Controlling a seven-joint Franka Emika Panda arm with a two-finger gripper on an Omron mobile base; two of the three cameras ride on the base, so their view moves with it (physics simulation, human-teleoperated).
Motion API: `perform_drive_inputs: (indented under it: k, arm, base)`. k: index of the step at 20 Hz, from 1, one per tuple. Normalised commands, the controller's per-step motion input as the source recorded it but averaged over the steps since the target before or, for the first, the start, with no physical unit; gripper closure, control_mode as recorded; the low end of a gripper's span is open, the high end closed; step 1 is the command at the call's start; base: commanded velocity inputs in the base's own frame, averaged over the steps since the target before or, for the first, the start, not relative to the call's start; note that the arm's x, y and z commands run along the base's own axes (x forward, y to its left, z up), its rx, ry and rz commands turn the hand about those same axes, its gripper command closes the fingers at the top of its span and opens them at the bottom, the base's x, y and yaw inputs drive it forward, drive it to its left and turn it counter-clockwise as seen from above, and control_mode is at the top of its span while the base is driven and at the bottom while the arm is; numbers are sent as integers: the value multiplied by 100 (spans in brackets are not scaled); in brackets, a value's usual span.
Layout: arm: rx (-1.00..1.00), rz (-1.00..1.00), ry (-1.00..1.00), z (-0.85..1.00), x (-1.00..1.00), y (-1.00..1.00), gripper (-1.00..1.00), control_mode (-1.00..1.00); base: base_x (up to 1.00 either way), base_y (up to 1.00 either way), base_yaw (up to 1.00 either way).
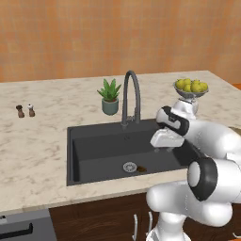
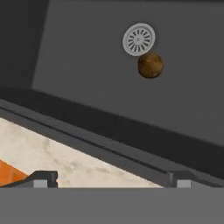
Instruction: Pick the mushroom from the sink and place it in the bowl. Then pick the bowl and place it in the microwave. Then close the microwave door and press the start button.
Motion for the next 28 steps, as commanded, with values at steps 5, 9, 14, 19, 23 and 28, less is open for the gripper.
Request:
perform_drive_inputs:
  k: [5,9,14,19,23,28]
  arm:
    - [11,1,21,-70,44,-1,-100,-100]
    - [1,0,4,-54,22,1,-100,-100]
    - [0,0,1,-35,19,6,-100,-100]
    - [0,0,4,-47,23,17,-100,-100]
    - [-4,0,0,-47,15,30,-100,-100]
    - [-1,0,0,-41,18,2,-100,-100]
  base:
    - [0,0,0]
    - [0,0,0]
    - [0,0,0]
    - [0,0,0]
    - [0,0,0]
    - [0,0,0]
